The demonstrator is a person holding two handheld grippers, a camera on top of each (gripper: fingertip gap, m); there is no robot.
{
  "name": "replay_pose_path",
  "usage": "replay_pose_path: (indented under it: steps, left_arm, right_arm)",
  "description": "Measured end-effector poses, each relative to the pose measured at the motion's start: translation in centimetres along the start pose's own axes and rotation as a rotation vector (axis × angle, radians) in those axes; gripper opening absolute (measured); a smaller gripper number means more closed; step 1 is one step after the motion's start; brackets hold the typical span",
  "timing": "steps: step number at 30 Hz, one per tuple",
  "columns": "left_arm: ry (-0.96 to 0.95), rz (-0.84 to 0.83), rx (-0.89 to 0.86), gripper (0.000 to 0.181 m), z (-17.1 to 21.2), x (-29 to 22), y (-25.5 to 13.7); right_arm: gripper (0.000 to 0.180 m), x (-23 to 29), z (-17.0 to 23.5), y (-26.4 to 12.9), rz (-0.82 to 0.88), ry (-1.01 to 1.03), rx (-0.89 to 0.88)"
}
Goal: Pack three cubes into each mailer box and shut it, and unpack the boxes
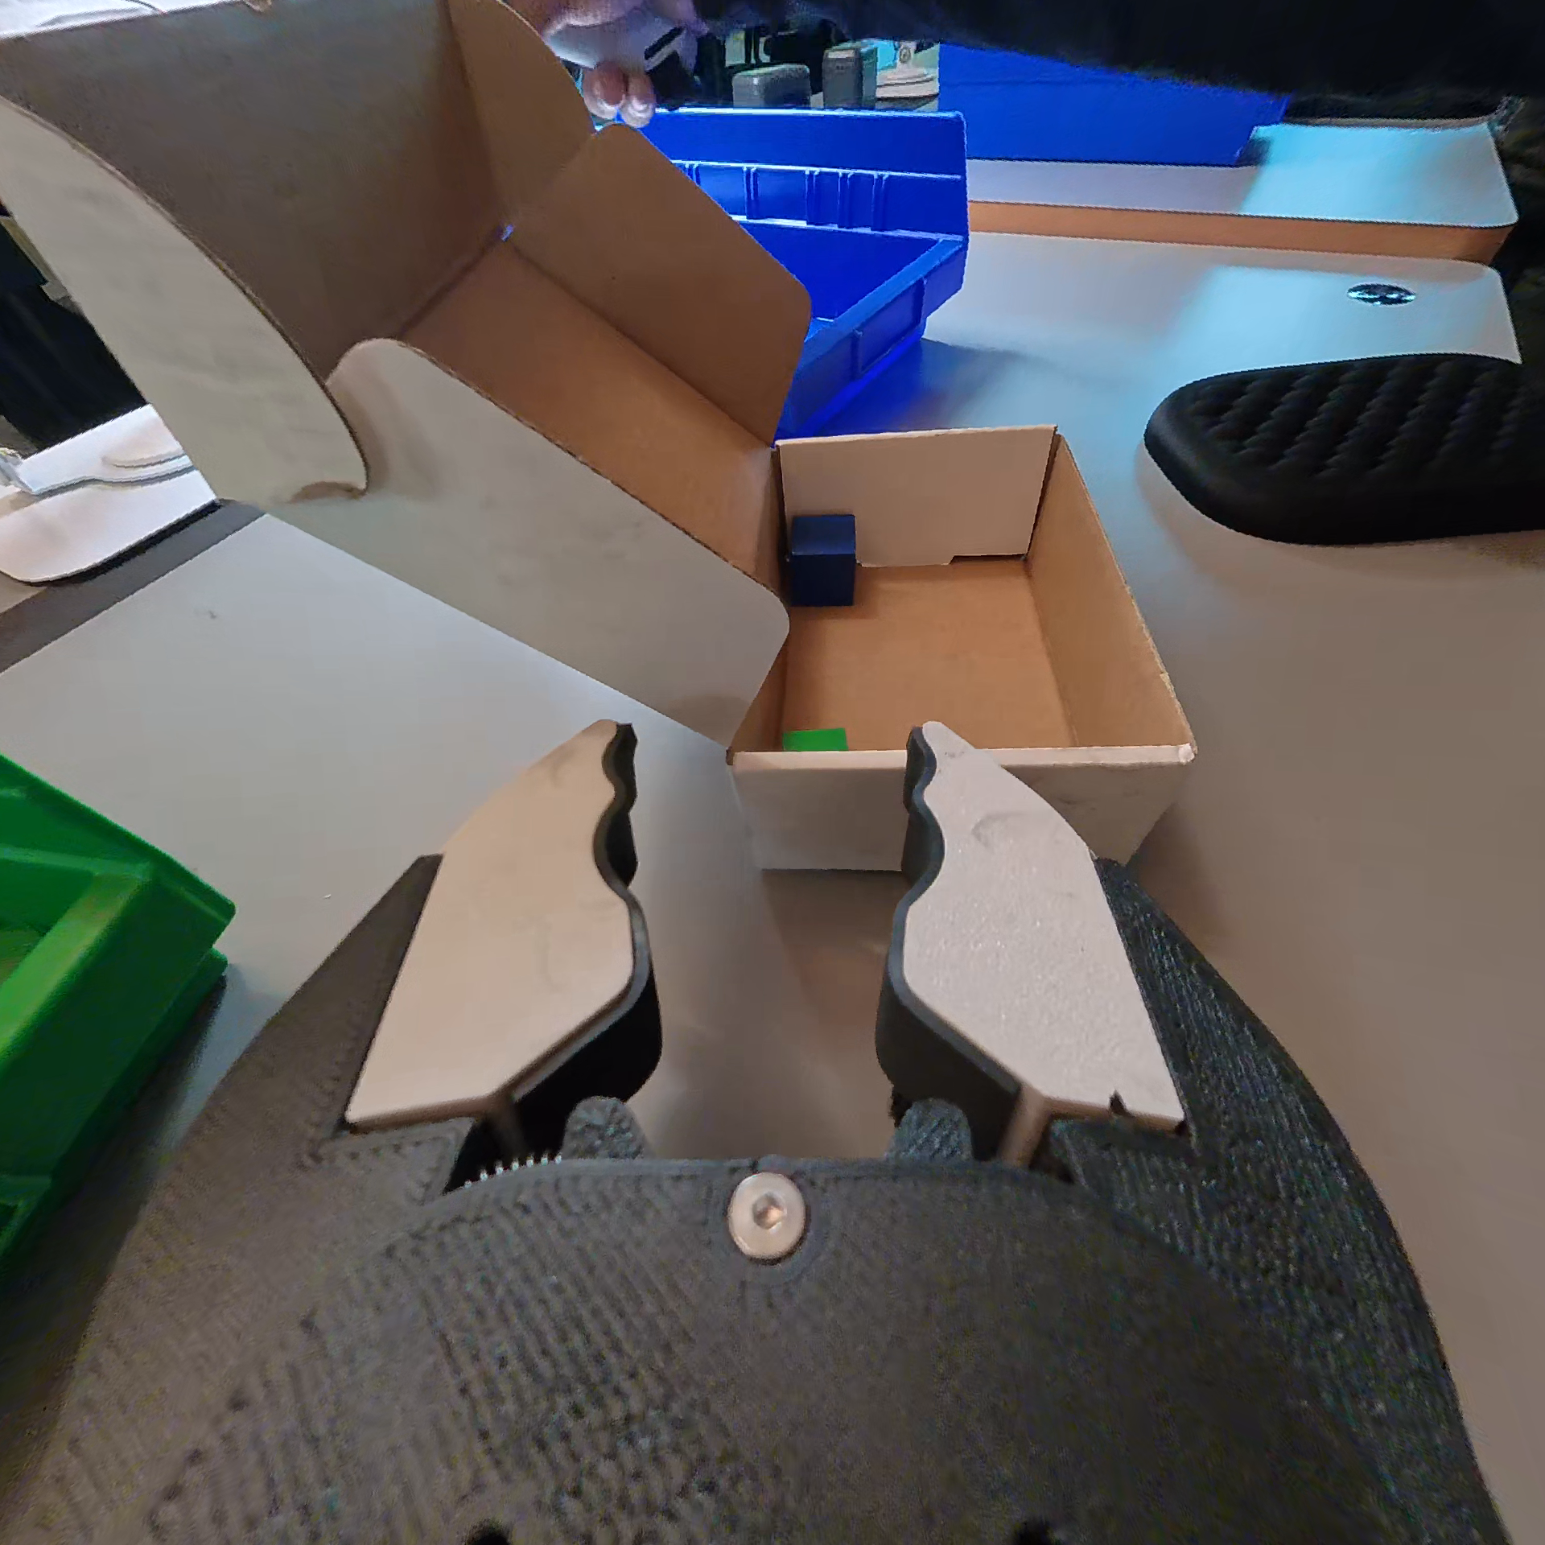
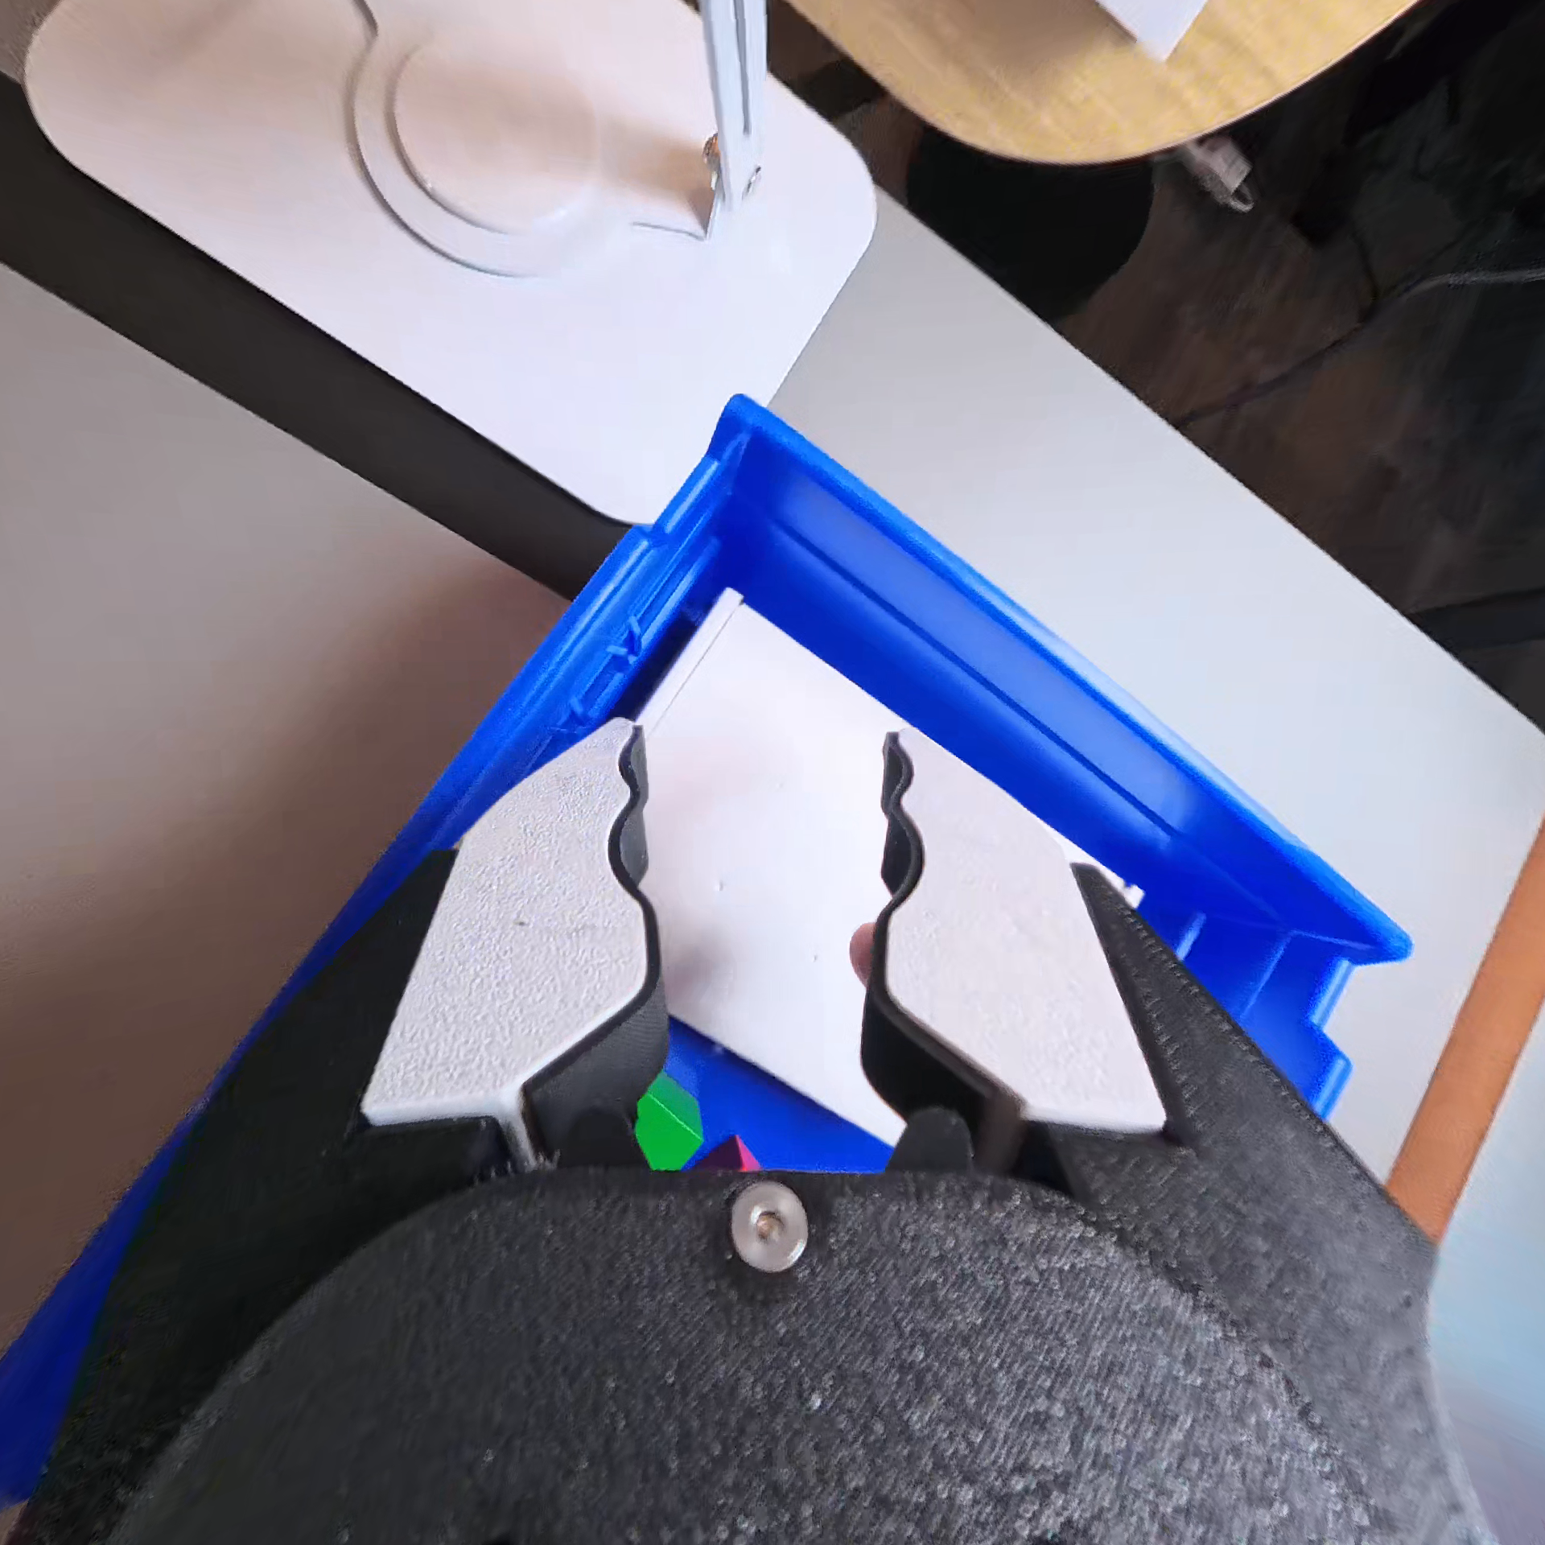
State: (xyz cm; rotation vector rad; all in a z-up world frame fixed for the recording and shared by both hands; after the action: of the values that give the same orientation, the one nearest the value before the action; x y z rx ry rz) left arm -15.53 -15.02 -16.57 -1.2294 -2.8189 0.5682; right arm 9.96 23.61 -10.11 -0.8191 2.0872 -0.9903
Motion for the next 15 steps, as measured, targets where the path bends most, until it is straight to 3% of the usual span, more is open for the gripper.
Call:
replay_pose_path:
  steps: [5,11,15]
  left_arm:
    - [0.002,-0.002,-0.008,0.061,-0.1,0.0,-0.2]
    - [0.015,0.006,-0.012,0.066,-0.1,-0.1,-0.2]
    - [0.026,0.013,-0.022,0.068,-0.2,-0.4,-0.4]
  right_arm:
    - [0.059,0.1,1.0,2.0,-0.013,-0.027,0.131]
    - [0.058,-0.3,2.3,1.6,-0.045,0.063,0.086]
    - [0.051,2.0,1.3,-4.1,-0.137,0.037,-0.326]
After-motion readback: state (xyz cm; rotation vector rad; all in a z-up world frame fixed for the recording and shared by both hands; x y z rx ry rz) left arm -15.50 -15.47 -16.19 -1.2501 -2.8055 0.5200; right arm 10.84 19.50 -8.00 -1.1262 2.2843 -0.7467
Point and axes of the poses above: each gripper's, where its closed fingertips meet, y out along the fingers, z out of its underside, x = y × z across the jaws, the point moved 9 cm from there along -y, back along the fingers, and after that the axes turned 12 degrees about -y, right-handed, at the moved point
